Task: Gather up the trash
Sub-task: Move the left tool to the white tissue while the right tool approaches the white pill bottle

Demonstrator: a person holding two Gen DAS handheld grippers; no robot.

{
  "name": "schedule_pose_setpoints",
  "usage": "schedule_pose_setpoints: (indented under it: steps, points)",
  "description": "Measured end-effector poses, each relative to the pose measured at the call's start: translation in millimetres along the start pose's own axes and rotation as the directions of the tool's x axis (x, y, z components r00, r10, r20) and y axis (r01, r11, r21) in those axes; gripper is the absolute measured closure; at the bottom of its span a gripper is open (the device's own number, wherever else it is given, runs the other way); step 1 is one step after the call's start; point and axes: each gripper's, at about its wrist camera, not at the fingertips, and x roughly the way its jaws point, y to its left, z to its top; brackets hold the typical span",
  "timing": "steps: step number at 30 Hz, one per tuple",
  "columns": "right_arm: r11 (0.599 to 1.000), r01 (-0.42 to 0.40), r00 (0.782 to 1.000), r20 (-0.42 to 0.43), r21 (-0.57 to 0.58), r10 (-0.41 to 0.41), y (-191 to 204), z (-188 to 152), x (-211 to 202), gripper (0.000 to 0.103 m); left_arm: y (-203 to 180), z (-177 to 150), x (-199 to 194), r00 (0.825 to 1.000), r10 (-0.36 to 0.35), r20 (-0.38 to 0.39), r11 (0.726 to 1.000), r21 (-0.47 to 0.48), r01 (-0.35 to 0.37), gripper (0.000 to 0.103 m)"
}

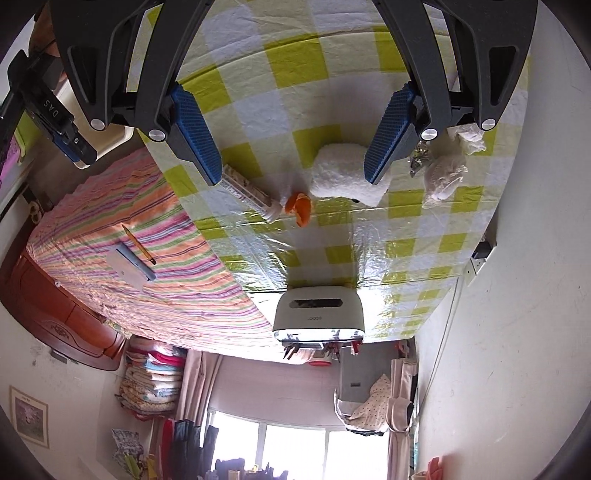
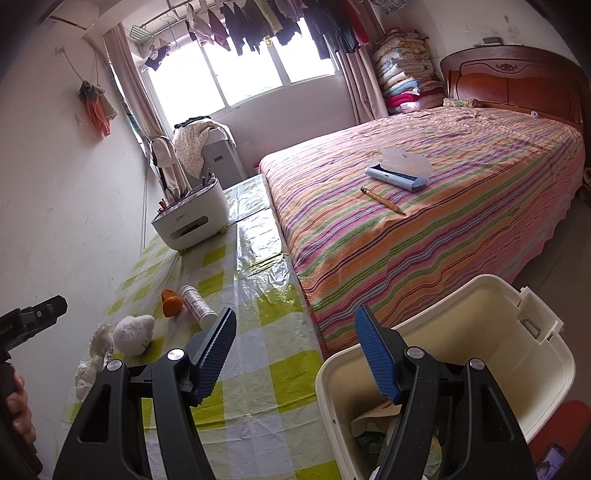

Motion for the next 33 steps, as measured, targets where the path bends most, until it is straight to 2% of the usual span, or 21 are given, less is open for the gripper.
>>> schedule_pose_setpoints:
  steps: [5,10,14,25,33]
  points:
    - [0.999,-0.035,0.998,-0.048,-0.042,0.033,22,-4,16,0.038,43,4,0,0.999,0.032,-0.008,0.995,-0.098,-0.033,0.025]
    - [0.994,-0.056,0.995,-0.085,-0.093,0.048,48,-8,33,0.038,89,3,3,0.997,0.056,-0.044,0.975,-0.214,-0.064,0.025]
    - [0.987,-0.083,0.991,-0.118,-0.138,0.067,73,-10,48,0.038,118,-1,4,0.996,0.065,-0.066,0.96,-0.268,-0.081,0.025]
    - [0.946,-0.164,0.975,-0.192,-0.281,0.112,134,-10,77,0.038,174,-21,26,0.975,0.083,-0.206,0.926,-0.345,-0.151,0.025]
    - [0.907,-0.212,0.959,-0.257,-0.363,0.122,165,-11,104,0.038,201,-37,40,0.944,0.1,-0.315,0.921,-0.329,-0.207,0.025]
